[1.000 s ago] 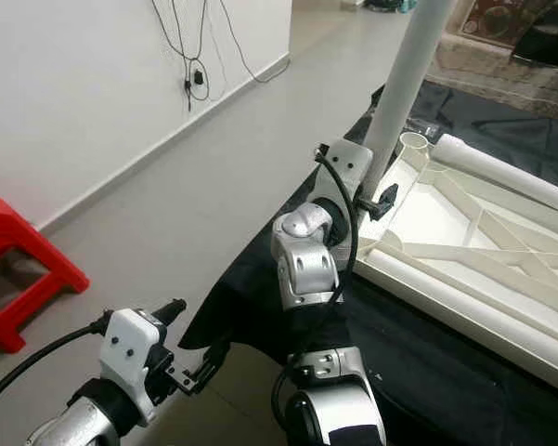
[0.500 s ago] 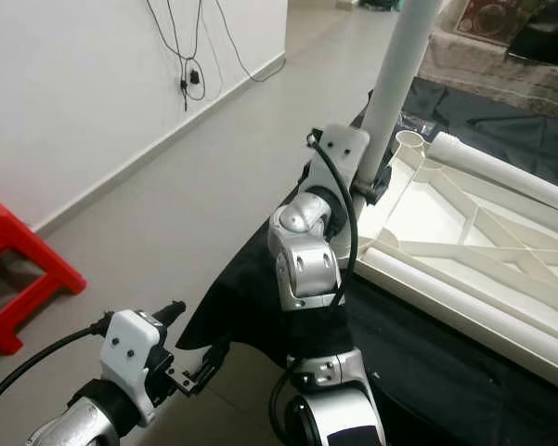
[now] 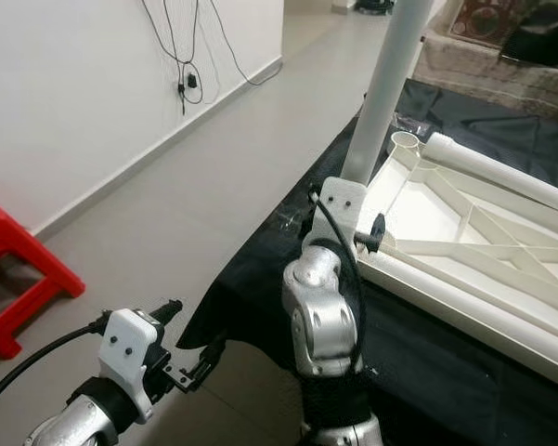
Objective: Building children table
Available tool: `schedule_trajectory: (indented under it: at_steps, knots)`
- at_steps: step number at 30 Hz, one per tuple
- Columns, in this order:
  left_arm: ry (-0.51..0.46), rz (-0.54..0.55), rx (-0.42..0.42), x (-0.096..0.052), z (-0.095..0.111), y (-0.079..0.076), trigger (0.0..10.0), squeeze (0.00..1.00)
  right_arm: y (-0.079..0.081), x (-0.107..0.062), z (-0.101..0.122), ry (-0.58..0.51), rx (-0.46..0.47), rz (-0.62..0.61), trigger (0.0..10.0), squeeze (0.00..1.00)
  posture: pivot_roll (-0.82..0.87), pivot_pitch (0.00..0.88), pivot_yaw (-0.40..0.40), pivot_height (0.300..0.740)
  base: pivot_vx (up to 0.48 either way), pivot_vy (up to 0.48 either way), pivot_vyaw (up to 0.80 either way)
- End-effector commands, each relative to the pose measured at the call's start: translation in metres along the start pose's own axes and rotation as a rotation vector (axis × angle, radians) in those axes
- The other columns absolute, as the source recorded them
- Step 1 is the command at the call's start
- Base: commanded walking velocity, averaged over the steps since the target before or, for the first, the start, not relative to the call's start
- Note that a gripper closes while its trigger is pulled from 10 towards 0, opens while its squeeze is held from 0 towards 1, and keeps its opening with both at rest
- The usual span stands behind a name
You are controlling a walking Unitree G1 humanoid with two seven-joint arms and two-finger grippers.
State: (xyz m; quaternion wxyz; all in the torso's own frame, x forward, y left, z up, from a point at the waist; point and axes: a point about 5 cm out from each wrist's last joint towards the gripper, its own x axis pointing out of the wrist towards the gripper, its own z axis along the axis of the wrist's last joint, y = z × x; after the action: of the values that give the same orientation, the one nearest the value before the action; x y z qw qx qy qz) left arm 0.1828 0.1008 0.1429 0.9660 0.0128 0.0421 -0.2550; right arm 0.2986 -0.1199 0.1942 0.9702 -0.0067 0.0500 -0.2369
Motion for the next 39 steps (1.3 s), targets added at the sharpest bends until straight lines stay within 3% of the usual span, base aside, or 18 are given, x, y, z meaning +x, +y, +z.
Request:
schedule_trajectory:
  at_steps: [1, 5, 7, 9, 10, 12, 18, 23, 27, 39]
  knots:
    - [0.024, 0.005, 0.003, 0.000, -0.006, 0.002, 10.0, 0.00, -0.003, -0.008, -0.006, 0.035, -0.001, 0.058, 10.0, 0.00, 0.10, 0.130, -0.036, 0.740, 0.000, 0.000, 0.00]
    - [0.025, 0.005, 0.005, 0.000, -0.007, 0.003, 10.0, 0.00, -0.015, -0.015, -0.014, 0.044, -0.043, 0.113, 10.0, 0.00, 0.09, 0.127, -0.032, 0.740, 0.000, 0.000, 0.00]
    - [0.026, 0.009, 0.004, 0.002, -0.008, 0.004, 10.0, 0.00, -0.031, -0.022, -0.020, 0.022, -0.076, 0.194, 10.0, 0.00, 0.09, 0.122, -0.031, 0.740, 0.000, 0.000, 0.00]
    - [0.028, 0.021, 0.005, 0.002, -0.009, 0.006, 10.0, 0.00, -0.045, -0.030, -0.030, -0.040, -0.166, 0.337, 10.0, 0.00, 0.08, 0.109, -0.028, 0.740, 0.000, 0.000, 0.00]
    - [0.028, 0.021, 0.005, 0.002, -0.009, 0.006, 10.0, 0.00, -0.045, -0.030, -0.030, -0.040, -0.166, 0.337, 10.0, 0.00, 0.08, 0.109, -0.028, 0.740, 0.000, 0.000, 0.00]
    - [0.039, 0.039, 0.026, 0.002, -0.010, 0.007, 10.0, 0.00, -0.052, -0.039, -0.040, -0.082, -0.198, 0.460, 10.0, 0.00, 0.07, 0.095, -0.027, 0.740, 0.000, 0.000, 0.00]
    - [0.046, 0.049, 0.047, 0.002, -0.012, 0.007, 10.0, 0.00, -0.052, -0.046, -0.047, -0.077, -0.174, 0.528, 10.0, 0.00, 0.08, 0.074, -0.021, 0.740, 0.000, 0.000, -0.40]
    - [0.064, 0.101, 0.070, 0.008, -0.020, 0.014, 10.0, 0.00, -0.044, -0.050, -0.062, -0.007, -0.131, 0.534, 10.0, 0.00, 0.08, 0.021, -0.014, 0.740, 0.000, 0.000, -0.80]
    - [0.103, 0.134, 0.084, 0.015, -0.030, 0.023, 10.0, 0.00, -0.043, -0.042, -0.072, 0.009, -0.132, 0.513, 10.0, 0.00, 0.08, 0.000, -0.007, 0.740, 0.000, 0.000, -0.80]
    - [0.115, 0.150, 0.085, 0.024, -0.038, 0.030, 10.0, 0.00, -0.038, -0.035, -0.080, 0.000, -0.122, 0.528, 10.0, 0.00, 0.08, 0.000, -0.005, 0.740, 0.000, 0.000, -0.80]
